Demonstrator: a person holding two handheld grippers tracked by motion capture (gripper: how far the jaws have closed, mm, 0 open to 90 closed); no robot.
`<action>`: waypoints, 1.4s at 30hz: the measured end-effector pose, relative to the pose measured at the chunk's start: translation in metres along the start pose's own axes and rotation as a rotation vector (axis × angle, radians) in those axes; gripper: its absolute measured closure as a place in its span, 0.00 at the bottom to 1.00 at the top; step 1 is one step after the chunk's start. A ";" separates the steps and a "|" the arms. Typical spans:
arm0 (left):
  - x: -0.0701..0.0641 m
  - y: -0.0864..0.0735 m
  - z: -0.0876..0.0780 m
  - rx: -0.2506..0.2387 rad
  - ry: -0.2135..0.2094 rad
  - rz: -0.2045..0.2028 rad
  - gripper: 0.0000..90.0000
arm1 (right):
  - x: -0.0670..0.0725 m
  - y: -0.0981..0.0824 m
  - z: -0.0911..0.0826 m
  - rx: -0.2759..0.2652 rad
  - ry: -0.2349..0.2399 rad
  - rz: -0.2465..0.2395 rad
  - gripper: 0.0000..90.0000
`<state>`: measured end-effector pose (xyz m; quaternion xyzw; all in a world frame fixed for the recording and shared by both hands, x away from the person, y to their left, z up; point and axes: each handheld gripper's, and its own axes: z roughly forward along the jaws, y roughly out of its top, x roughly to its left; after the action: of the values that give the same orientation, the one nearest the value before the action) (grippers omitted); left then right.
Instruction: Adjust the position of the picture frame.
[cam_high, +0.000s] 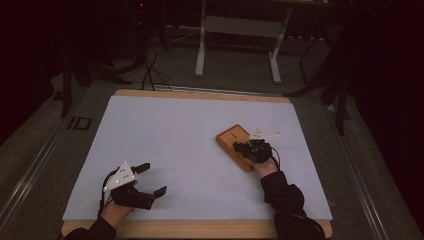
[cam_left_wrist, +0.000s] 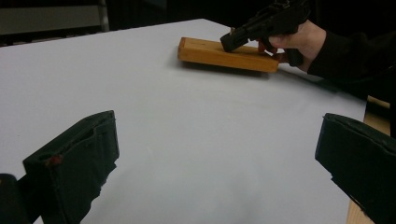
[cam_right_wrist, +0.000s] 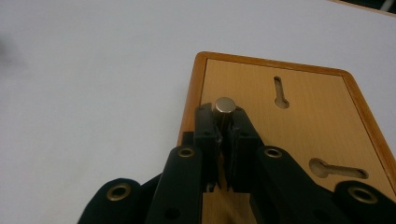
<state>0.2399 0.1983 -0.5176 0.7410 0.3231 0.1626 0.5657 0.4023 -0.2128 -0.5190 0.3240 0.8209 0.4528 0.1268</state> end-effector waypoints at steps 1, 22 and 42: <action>0.000 0.000 0.000 0.000 -0.001 -0.001 0.00 | 0.000 0.001 0.000 -0.003 0.000 -0.002 0.95; 0.000 0.000 0.000 -0.002 0.000 -0.005 0.00 | 0.037 0.043 -0.012 -0.033 0.131 -0.130 0.94; 0.000 -0.001 0.000 -0.001 -0.001 -0.003 0.00 | 0.058 0.034 0.027 0.033 0.298 -0.226 0.94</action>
<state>0.2398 0.1983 -0.5182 0.7403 0.3240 0.1616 0.5665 0.3863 -0.1449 -0.5007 0.1613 0.8689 0.4654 0.0485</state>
